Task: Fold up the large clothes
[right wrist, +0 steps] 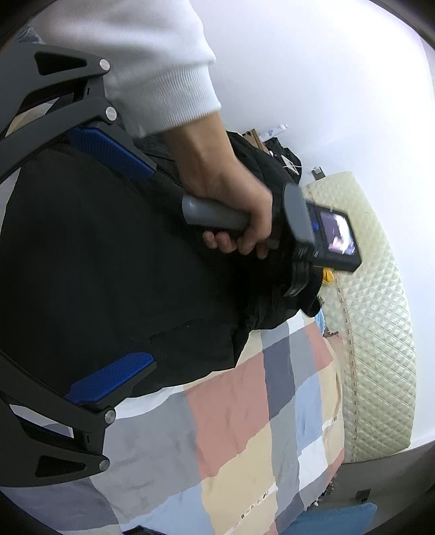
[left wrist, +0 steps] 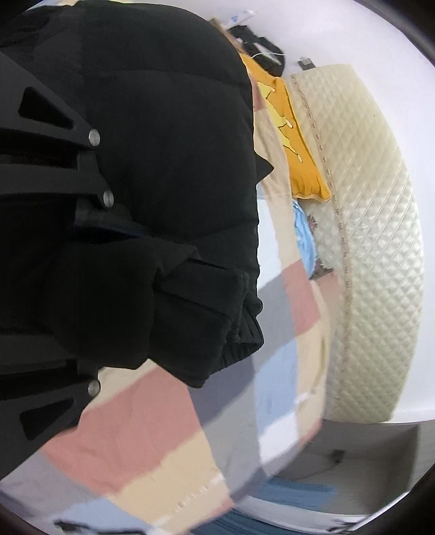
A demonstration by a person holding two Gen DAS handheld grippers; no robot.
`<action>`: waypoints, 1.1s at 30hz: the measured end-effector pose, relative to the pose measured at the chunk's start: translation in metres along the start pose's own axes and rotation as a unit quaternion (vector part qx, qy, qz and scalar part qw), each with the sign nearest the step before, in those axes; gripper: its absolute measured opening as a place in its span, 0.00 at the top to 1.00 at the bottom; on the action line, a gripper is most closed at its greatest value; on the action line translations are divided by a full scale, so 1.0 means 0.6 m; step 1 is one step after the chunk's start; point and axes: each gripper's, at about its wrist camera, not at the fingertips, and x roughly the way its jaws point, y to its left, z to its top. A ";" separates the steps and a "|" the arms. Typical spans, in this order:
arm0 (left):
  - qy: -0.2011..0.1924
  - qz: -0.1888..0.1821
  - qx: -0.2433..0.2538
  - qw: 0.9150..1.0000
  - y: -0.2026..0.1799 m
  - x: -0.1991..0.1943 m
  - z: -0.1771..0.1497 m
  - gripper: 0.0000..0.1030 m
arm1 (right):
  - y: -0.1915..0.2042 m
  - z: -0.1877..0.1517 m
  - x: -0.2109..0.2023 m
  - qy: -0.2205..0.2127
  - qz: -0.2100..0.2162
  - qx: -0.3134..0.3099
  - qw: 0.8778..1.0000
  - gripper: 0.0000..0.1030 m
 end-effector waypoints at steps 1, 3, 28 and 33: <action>0.000 -0.011 -0.003 1.000 0.002 -0.014 0.002 0.48 | -0.002 -0.001 -0.003 -0.006 0.004 0.002 1.000 0.00; 0.000 -0.014 -0.003 1.000 0.005 -0.041 0.004 0.28 | -0.003 -0.001 -0.006 -0.011 0.003 0.001 1.000 0.00; -0.153 0.012 -0.015 0.988 0.160 -0.596 -0.130 0.27 | 0.048 0.016 -0.079 -0.074 -0.063 -0.042 0.994 0.00; -0.170 0.007 -0.022 0.985 0.197 -0.634 -0.210 0.20 | 0.082 0.013 -0.097 -0.085 -0.043 -0.063 0.993 0.00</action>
